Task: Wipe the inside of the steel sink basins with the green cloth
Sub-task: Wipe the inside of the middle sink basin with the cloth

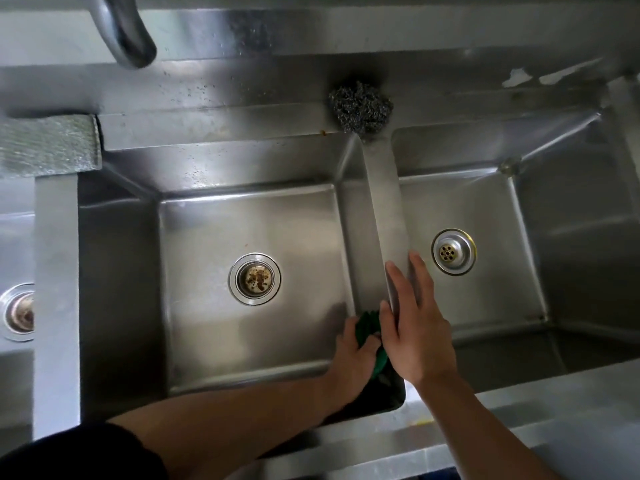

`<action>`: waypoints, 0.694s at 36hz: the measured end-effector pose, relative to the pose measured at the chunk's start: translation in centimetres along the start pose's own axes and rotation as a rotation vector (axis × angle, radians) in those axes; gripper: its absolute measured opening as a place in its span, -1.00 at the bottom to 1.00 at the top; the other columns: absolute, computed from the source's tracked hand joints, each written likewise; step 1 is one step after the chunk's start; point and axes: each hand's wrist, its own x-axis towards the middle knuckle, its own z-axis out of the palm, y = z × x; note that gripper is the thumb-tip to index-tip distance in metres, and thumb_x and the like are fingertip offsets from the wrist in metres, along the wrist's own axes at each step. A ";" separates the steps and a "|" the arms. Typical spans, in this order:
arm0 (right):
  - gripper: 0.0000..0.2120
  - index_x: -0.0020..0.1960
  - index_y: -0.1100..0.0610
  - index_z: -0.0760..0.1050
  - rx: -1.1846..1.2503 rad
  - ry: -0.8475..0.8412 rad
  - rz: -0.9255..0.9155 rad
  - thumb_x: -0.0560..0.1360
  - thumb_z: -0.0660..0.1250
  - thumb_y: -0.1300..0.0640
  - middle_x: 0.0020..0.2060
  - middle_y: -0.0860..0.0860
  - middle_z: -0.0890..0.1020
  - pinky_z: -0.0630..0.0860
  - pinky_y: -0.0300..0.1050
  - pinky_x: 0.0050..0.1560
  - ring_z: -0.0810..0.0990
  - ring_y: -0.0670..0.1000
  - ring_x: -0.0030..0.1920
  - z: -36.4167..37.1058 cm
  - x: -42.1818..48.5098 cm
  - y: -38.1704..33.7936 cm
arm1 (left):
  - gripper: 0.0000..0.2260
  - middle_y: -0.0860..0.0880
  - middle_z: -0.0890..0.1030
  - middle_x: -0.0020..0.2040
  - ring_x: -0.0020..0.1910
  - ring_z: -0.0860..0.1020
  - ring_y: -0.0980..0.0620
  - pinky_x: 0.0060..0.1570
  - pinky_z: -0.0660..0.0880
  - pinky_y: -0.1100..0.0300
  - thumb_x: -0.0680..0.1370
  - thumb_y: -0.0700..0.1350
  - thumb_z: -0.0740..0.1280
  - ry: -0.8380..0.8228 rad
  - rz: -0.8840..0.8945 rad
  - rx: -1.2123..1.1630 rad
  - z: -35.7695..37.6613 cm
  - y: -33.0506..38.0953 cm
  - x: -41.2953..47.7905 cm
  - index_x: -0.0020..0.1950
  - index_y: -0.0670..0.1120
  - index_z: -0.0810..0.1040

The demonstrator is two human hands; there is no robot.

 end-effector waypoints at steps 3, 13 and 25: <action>-0.47 0.53 -0.08 0.15 0.005 -0.005 0.007 0.60 0.22 0.02 0.60 -0.08 -0.05 0.64 0.04 -0.10 0.53 0.10 0.29 0.0 0.1 0.0 | -0.59 -0.08 0.36 0.47 0.42 0.46 -0.09 0.48 0.39 -0.06 0.64 0.11 0.29 -0.004 0.023 0.117 -0.4 0.5 0.2 0.45 0.24 0.26; -0.45 0.54 -0.07 0.14 0.020 -0.015 -0.011 0.59 0.22 0.03 0.60 -0.07 -0.06 0.64 -0.04 -0.15 0.56 0.11 0.23 0.0 0.2 0.0 | -0.22 -0.11 0.28 0.44 0.44 0.32 -0.11 0.40 0.32 0.06 0.41 0.20 0.21 -0.266 0.106 0.405 -2.0 0.8 -2.5 0.57 -0.08 0.15; -0.45 0.53 -0.09 0.14 0.006 -0.026 0.000 0.59 0.23 0.04 0.60 -0.08 -0.08 0.66 0.02 -0.11 0.55 0.11 0.27 -0.1 0.4 0.0 | -0.50 -0.13 0.21 0.46 0.43 0.26 -0.06 0.52 0.27 0.04 0.67 -0.16 0.22 -0.126 0.161 0.332 -1.0 1.2 -0.5 0.57 -0.15 0.12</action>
